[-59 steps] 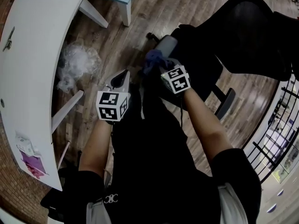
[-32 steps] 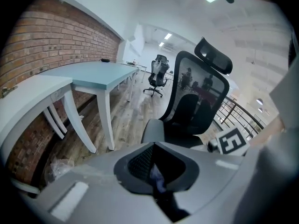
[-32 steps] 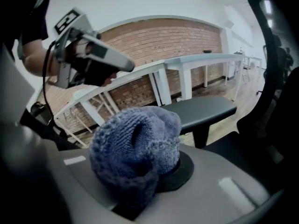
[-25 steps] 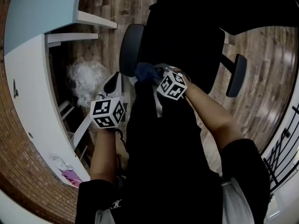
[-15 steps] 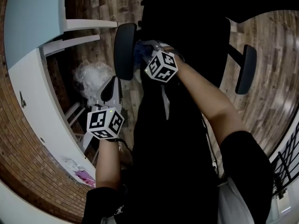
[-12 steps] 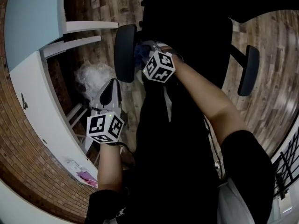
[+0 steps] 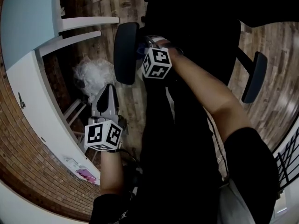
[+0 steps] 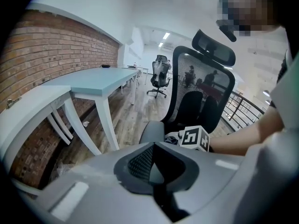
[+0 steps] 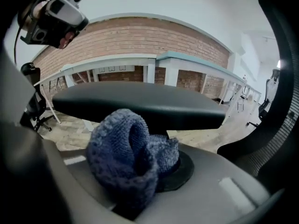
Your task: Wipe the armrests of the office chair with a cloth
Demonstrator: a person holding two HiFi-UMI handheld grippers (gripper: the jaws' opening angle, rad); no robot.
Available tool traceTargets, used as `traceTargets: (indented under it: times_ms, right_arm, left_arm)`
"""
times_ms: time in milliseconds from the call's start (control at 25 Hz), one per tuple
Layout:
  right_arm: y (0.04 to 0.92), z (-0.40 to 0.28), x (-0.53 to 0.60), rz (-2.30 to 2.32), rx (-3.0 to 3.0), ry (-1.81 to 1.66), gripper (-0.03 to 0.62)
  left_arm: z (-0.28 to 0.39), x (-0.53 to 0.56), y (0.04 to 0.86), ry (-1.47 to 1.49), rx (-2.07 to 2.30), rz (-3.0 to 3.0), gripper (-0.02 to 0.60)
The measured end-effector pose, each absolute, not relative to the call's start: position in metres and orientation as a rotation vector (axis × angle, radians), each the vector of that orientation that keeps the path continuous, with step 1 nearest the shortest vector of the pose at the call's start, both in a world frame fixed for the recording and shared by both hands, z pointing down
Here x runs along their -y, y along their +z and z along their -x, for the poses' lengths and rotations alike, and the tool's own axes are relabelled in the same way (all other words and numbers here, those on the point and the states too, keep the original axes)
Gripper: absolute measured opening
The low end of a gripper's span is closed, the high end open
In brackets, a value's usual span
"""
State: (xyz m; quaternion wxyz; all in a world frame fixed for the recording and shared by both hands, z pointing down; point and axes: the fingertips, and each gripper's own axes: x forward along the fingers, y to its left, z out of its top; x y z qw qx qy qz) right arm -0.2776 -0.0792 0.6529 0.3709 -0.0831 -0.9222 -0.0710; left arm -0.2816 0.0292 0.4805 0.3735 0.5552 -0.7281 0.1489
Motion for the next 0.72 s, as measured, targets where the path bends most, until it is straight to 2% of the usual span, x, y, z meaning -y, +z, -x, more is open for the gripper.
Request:
traceTargets:
  times_ms: [400,720]
  right_arm:
    - [0.748,0.285,0.107,0.177,2.183,-0.172,0.046]
    - [0.749,0.287,0.11,0.174,2.141,-0.122,0.046]
  left_arm:
    - [0.301,-0.05,0.516,0.353,1.876,-1.309,0.006]
    - [0.308,-0.056,0.521,0.294,1.892,-1.271,0.006]
